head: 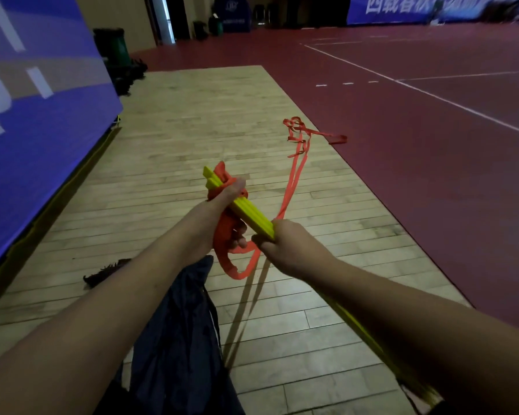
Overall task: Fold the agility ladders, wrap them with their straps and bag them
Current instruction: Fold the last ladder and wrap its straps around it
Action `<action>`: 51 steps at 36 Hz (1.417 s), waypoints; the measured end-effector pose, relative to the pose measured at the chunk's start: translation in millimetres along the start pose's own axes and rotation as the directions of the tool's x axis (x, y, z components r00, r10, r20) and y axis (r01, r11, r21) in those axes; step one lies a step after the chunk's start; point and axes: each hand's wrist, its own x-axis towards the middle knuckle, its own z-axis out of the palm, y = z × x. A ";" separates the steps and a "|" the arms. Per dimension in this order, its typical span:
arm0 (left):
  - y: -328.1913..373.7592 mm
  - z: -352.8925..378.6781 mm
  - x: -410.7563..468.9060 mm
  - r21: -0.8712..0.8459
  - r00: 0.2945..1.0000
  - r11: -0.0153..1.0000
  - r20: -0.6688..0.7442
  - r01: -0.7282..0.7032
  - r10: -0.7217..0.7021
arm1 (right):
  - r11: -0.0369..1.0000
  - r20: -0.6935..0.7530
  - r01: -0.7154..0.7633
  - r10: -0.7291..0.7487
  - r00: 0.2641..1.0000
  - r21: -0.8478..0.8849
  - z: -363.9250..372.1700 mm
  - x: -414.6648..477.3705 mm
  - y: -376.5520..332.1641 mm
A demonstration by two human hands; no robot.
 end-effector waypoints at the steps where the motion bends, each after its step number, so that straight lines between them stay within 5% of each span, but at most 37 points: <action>1: -2.3 3.4 1.4 -0.016 0.997 1.000 -0.080 -0.004 0.003 | 0.994 -0.043 0.022 -0.027 0.999 -0.103 4.0 -1.3 -0.8; 3: -6.2 9.2 4.3 -0.064 0.978 0.997 -0.209 -0.037 0.023 | 0.978 -0.082 0.056 -0.074 0.994 -0.200 8.2 -2.3 -1.8; 6: -4.5 9.3 5.1 -0.098 0.957 0.985 -0.268 -0.145 0.115 | 0.990 -0.048 0.053 -0.059 0.997 -0.128 1.7 -0.2 -7.3; 12: 9.5 -3.7 -0.7 -0.142 0.924 0.923 -0.194 -0.358 0.328 | 0.925 0.054 0.182 -0.212 0.976 0.333 -25.4 0.0 -2.0; 15: 16.3 -6.2 -4.2 -0.233 0.913 0.883 -0.128 -0.407 0.387 | 0.782 0.169 0.056 -0.204 0.964 0.621 -34.2 1.8 7.2; 17: 17.6 -6.2 -5.4 -0.258 0.901 0.865 -0.069 -0.430 0.427 | 0.678 0.384 -0.151 -0.207 0.900 0.719 -30.1 3.7 10.0; 19: 19.6 -5.4 -7.2 -0.294 0.896 0.851 -0.044 -0.435 0.443 | 0.583 0.589 -0.347 -0.294 0.753 0.734 -24.3 1.8 10.4; 21: 19.2 -7.4 -6.3 -0.321 0.897 0.845 -0.029 -0.427 0.442 | 0.531 0.665 -0.433 -0.398 0.632 0.729 -24.3 -0.7 8.3; 23: 19.2 -9.1 -6.2 -0.309 0.900 0.854 -0.014 -0.419 0.436 | 0.522 0.668 -0.434 -0.437 0.603 0.734 -27.3 -3.5 3.8; 26: 19.3 -17.6 -5.4 -0.221 0.920 0.899 0.020 -0.379 0.392 | 0.527 0.638 -0.403 -0.409 0.653 0.749 -28.9 -6.1 -1.0; 31: 10.8 -29.1 -2.4 0.188 0.998 0.981 0.038 -0.050 0.044 | 0.724 0.360 -0.171 -0.113 0.926 0.668 -28.5 -6.5 1.4; 36: 1.5 -6.9 2.6 0.121 0.997 0.993 -0.067 -0.016 0.024 | 0.988 0.050 0.023 -0.031 0.998 0.154 -11.6 -6.6 -6.7; 38: -4.0 3.6 4.8 0.062 0.985 0.997 -0.164 -0.051 0.060 | 0.988 -0.041 0.087 -0.093 0.995 -0.129 -2.3 -6.7 -10.1; 40: -6.5 8.5 6.0 -0.009 0.963 0.995 -0.253 -0.095 0.090 | 0.971 -0.066 0.140 -0.155 0.986 -0.192 3.4 -6.5 -11.5; 46: -1.4 -1.0 7.6 -0.063 0.939 0.968 -0.268 -0.241 0.216 | 0.969 0.151 0.144 -0.176 0.973 0.200 -12.3 -0.2 -9.9; 51: 7.6 -6.1 2.1 -0.128 0.939 0.932 -0.098 -0.339 0.329 | 0.777 0.481 -0.177 -0.179 0.858 0.604 -23.9 3.1 7.2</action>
